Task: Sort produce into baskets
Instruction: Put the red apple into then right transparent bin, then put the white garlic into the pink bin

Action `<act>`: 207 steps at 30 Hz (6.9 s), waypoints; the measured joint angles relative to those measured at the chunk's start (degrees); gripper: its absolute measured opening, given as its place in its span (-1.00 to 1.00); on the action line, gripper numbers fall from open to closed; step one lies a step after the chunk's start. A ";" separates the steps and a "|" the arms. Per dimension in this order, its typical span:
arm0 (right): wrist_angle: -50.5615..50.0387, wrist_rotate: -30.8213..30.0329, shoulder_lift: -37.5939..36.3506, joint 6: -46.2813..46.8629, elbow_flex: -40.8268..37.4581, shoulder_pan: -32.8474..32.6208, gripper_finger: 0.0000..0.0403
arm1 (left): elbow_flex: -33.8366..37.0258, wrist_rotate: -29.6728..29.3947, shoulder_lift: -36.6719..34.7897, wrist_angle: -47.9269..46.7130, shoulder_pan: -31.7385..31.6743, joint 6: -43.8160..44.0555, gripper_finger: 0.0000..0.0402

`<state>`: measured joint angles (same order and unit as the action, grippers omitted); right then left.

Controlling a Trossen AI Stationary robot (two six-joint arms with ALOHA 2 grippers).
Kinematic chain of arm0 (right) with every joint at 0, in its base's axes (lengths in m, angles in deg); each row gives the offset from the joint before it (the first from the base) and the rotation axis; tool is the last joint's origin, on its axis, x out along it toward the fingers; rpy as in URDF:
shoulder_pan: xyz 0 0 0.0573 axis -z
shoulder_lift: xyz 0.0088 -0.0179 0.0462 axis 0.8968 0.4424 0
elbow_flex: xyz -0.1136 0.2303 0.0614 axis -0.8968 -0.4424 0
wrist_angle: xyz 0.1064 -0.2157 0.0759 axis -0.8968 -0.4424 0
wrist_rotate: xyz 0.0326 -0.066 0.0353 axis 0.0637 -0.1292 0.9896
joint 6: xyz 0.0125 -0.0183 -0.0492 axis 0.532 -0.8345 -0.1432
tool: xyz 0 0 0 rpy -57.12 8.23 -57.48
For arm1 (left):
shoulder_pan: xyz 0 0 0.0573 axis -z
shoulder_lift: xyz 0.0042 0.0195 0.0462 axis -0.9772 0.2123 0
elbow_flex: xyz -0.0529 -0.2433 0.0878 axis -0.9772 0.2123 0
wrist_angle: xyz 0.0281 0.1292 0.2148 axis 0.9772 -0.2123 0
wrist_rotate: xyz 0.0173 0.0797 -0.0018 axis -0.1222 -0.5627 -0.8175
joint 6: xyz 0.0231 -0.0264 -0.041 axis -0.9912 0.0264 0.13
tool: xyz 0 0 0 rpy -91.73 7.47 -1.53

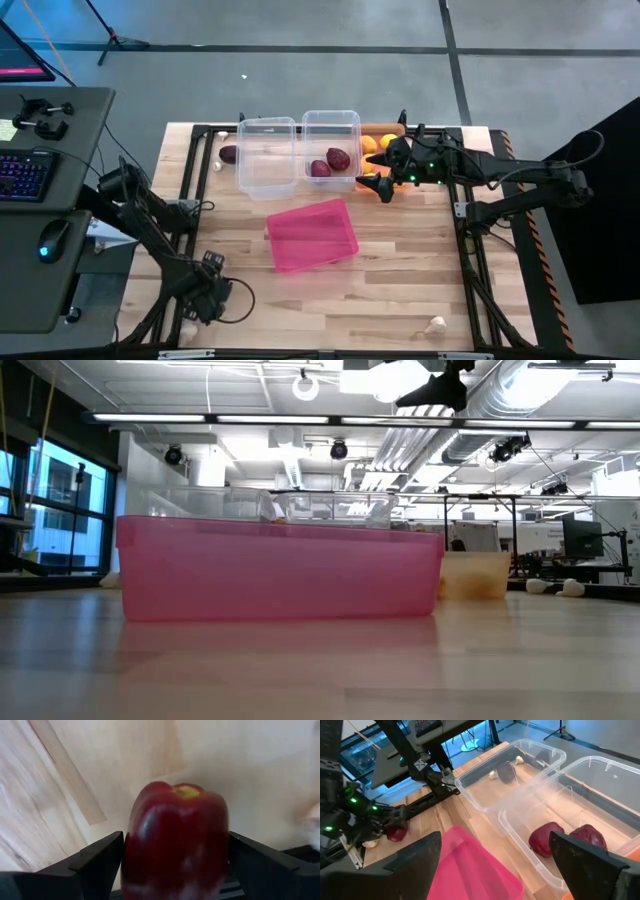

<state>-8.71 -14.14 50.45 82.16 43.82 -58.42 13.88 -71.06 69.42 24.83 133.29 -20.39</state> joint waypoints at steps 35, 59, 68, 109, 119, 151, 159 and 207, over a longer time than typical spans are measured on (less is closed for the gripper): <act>5.13 -0.54 -10.13 -1.68 0.04 2.32 0.79 | -18.42 -36.66 -17.51 23.19 -64.05 -32.85 0.42; 5.62 -8.92 -9.22 -1.66 0.04 2.32 0.79 | -20.59 -15.99 10.80 52.38 -73.95 -17.72 0.43; 5.60 -9.82 -9.22 -0.80 0.04 2.32 0.79 | -20.58 -14.00 10.59 53.65 -75.37 -17.65 0.44; -37.70 24.20 6.85 50.00 0.04 -35.73 0.79 | -27.85 -14.08 -23.93 32.62 -76.54 -27.73 0.95; -28.28 36.37 24.56 74.11 0.04 -49.07 0.79 | -27.80 -14.16 -22.01 32.77 -76.54 -29.28 0.95; -19.90 42.45 44.54 68.74 0.02 -52.24 0.43 | -27.76 -13.87 -21.76 33.36 -76.54 -28.20 0.95; -27.13 39.45 38.60 57.90 0.02 -51.64 -0.24 | -27.87 -11.82 -27.10 42.92 -76.78 -31.84 0.95; -22.87 8.97 33.55 -16.10 24.16 -5.76 0.58 | -27.80 0.49 -37.36 30.34 -76.81 -19.47 0.95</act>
<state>-31.58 -5.17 84.00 66.06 67.98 -64.18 -13.92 -70.57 32.06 55.17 56.49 -39.86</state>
